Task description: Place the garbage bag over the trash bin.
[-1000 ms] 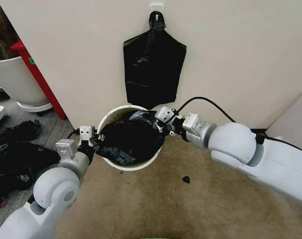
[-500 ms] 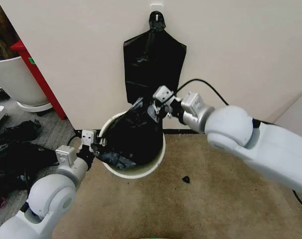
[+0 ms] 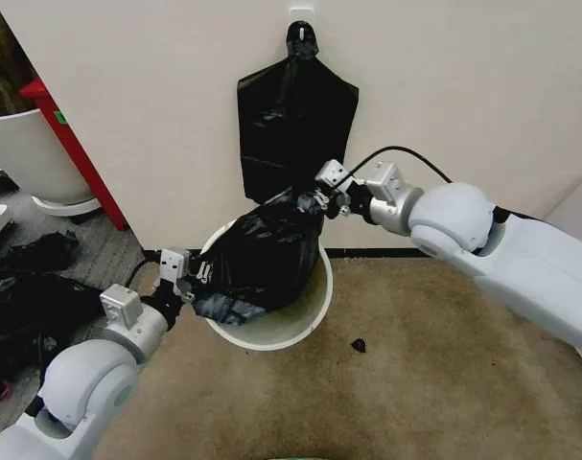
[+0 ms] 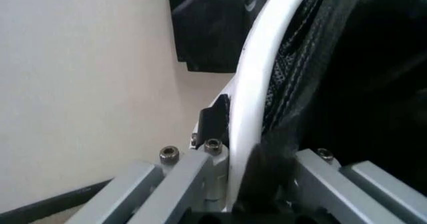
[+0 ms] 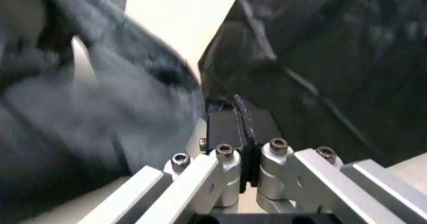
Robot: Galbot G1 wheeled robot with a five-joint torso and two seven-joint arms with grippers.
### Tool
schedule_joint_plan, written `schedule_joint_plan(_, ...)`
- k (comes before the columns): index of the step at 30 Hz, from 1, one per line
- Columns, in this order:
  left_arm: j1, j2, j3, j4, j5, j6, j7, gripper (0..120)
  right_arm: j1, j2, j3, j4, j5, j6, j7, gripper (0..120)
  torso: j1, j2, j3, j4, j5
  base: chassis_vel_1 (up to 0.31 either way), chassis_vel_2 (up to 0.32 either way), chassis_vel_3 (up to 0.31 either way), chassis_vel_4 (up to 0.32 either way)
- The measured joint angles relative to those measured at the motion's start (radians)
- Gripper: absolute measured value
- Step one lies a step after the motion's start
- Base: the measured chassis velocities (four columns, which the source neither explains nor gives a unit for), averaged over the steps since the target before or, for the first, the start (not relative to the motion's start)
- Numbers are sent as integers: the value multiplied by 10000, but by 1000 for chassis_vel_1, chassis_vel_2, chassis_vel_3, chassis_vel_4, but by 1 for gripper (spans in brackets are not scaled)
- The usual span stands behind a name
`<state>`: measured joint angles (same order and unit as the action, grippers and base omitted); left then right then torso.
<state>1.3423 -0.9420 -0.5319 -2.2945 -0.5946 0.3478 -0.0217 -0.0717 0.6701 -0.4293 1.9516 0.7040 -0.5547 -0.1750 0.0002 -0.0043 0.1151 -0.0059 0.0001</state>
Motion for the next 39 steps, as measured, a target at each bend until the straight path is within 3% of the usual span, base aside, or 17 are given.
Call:
schedule_joint_plan(7, -132, -65, 22, 142, -387, -248, -150, 1, -366, -291, 129, -460, -48, 726, -1231, 0, 0, 0, -1, 0, 1, 0, 0, 0, 0)
schedule_joint_plan(10, -125, -90, 22, 137, -669, -248, -215, 1, -635, -377, 396, -444, -53, 764, -859, 0, 0, 0, 0, -1, 3, 0, 0, 0, 0)
schedule_joint_plan(13, -124, -152, 38, 195, -698, -241, -286, 1, -810, -444, 745, -273, 40, 597, -509, 8, 0, 0, 0, 0, 3, 0, 0, 0, 0)
schedule_joint_plan(16, -165, -288, 145, 292, -792, -172, -635, 1, -1232, -655, 1444, 210, 339, 63, 368, 19, 0, 0, -1, 2, -1, 0, 0, 0, 0)
schedule_joint_plan(20, -366, -481, 303, 410, -1221, 34, -1695, 1, -2100, -982, 2175, 1094, 1603, -280, 2621, 34, 0, 0, -1, -5, 1, 0, 0, 0, 0)
schedule_joint_plan(23, -424, -620, 325, 416, -1479, 176, -2320, 1, -2475, -903, 2434, 1813, 3573, -291, 4760, 45, -1, 0, -1, -10, 2, 0, 0, 0, 0)
schedule_joint_plan(25, -468, -750, 336, 376, -1763, 284, -3094, 1, -2439, -434, 2557, 2650, 6415, -50, 7095, 54, -1, 0, 0, 3, 5, 0, 0, 0, 0)
schedule_joint_plan(26, -468, -750, 336, 376, -1763, 284, -3094, 1, -2439, -434, 2557, 2650, 6415, -50, 7095, 54, -1, 0, 0, 3, 5, 0, 0, 0, 0)
schedule_joint_plan(29, -651, -793, 492, 374, -2004, 385, -3529, 1, -2156, -3, 2592, 3753, 9298, 929, 9004, 68, -1, 0, -1, 3, -7, 0, 0, 0, 0)
schedule_joint_plan(32, -801, -807, 589, 372, -2165, 489, -3676, 1, -2242, 197, 2428, 4537, 10101, 1409, 9573, 81, -1, 0, -1, 1, -3, 0, 0, 0, 0)
schedule_joint_plan(39, -940, -706, 627, 349, -2213, 539, -3668, 1, -2980, 452, 1924, 4847, 8457, 1094, 8725, 98, -1, 0, 0, -1, -1, 0, 0, 0, 0)
